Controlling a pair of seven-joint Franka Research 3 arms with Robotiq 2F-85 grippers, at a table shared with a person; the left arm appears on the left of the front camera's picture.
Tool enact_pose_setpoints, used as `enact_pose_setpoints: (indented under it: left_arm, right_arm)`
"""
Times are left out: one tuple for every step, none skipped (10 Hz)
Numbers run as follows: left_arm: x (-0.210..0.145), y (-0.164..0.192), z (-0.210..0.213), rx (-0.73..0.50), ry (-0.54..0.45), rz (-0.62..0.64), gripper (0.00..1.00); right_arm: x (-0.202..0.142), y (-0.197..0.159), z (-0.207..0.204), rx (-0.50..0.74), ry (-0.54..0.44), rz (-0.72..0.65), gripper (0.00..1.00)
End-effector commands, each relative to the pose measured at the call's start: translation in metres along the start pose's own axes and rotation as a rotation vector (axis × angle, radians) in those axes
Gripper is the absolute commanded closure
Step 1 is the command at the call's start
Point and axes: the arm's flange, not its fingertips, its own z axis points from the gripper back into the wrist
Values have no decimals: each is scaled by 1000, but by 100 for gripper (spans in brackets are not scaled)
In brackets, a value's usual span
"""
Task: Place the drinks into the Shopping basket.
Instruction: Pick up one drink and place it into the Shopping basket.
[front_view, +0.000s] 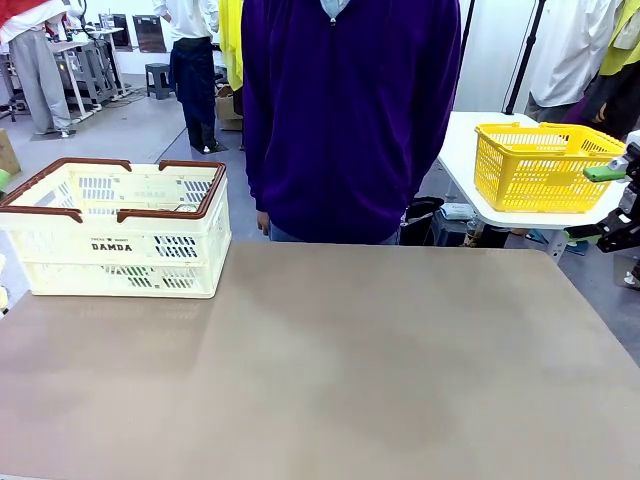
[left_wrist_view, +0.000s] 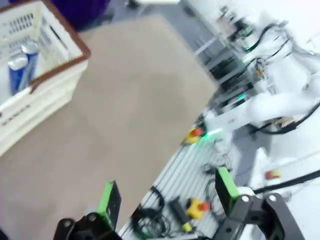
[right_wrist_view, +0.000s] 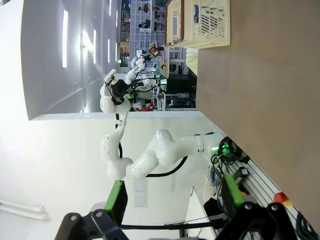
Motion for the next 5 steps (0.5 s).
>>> enact_pose_setpoints:
  left_arm:
    - [33,56,20,-434,-274,412,0]
    - [35,84,26,-610,-245,477,0]
    - [40,108,24,-710,-259,590,0]
    - [9,55,28,-250,-124,175,0]
    - [9,55,28,-250,-124,175,0]
  right_arm:
    - [-2,3,1,-10,14,-13,0]
    - [-2,3,1,-10,14,-13,0]
    - [-2,3,1,-10,14,-13,0]
    - [-2,3,1,-10,14,-13,0]
    - [-2,3,1,-10,14,-13,0]
